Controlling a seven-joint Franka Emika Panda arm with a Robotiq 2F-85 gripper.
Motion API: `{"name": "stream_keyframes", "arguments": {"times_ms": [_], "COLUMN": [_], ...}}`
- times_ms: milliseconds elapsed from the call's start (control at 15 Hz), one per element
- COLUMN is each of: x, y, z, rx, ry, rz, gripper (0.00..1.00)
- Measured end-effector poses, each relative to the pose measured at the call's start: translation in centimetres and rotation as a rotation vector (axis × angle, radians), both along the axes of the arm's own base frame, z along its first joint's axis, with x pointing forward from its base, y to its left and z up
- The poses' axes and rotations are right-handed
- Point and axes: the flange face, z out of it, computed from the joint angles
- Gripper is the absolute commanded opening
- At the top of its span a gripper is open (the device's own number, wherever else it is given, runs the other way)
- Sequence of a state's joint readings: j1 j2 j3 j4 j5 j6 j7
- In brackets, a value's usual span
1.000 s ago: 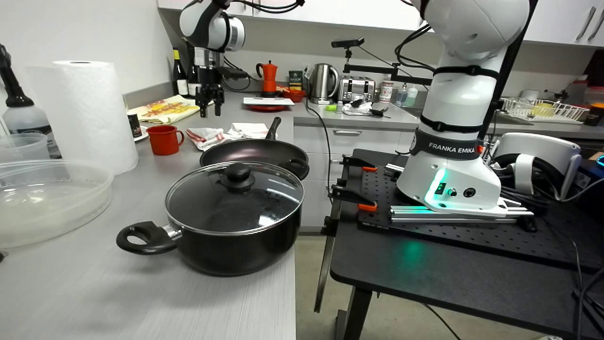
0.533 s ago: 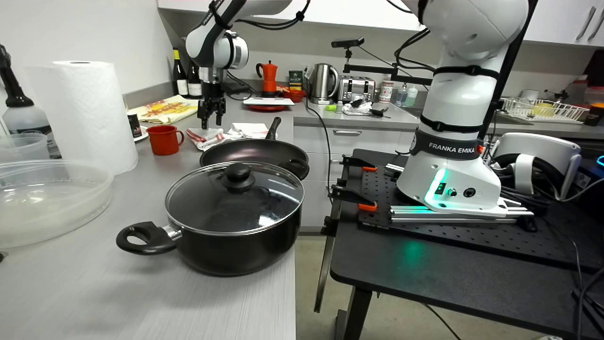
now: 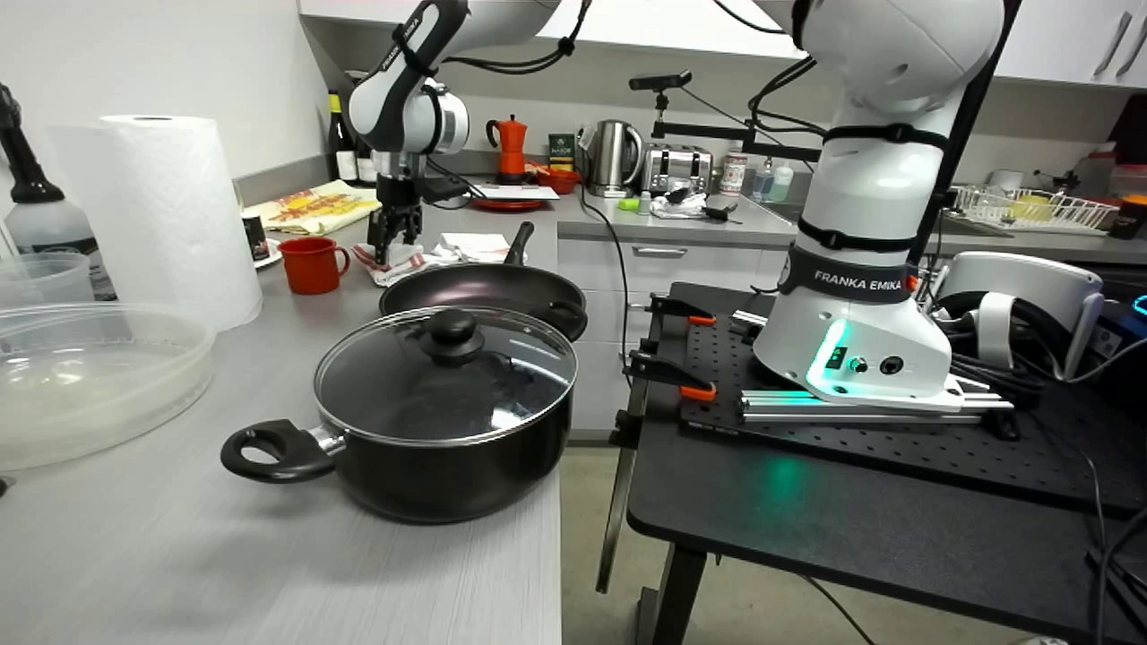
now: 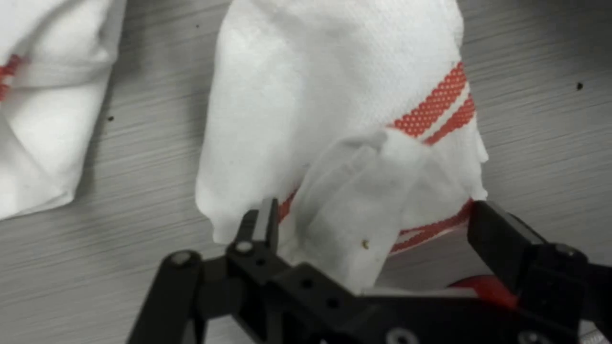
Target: Use the left white towel to wipe the pan
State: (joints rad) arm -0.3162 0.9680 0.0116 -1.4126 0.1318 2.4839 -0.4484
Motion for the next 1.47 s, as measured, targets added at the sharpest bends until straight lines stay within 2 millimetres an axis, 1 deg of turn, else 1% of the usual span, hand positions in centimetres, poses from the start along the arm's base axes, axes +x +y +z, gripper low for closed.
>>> {"name": "stream_keyframes", "arguments": {"times_ms": [133,200,267,400,667,867,933,1067,1133,1267,1467], "x": [-0.1,-0.1,-0.2,-0.3,-0.4,-0.4,-0.4,-0.4,-0.4,-0.3,-0.2], "y": [0.2,0.2,0.1,-0.1,-0.6,-0.9,-0.9,-1.0,-1.1,-1.1,-0.7], "z": [-0.2,-0.3,-0.4,-0.5,-0.3,-0.1,0.0,0.1,0.2,0.3,1.3], "rx": [0.0,-0.002,-0.003,-0.005,-0.003,0.001,0.003,0.006,0.007,0.01,0.016], "ry": [-0.006,-0.008,-0.012,-0.015,-0.024,-0.031,-0.033,-0.038,-0.04,-0.044,-0.056], "rz": [0.0,-0.001,-0.002,-0.008,-0.026,-0.037,-0.04,-0.045,-0.047,-0.049,-0.046], "gripper": [1.0,0.75,0.74,0.6,0.28,0.06,0.02,0.05,0.03,0.05,0.05]}}
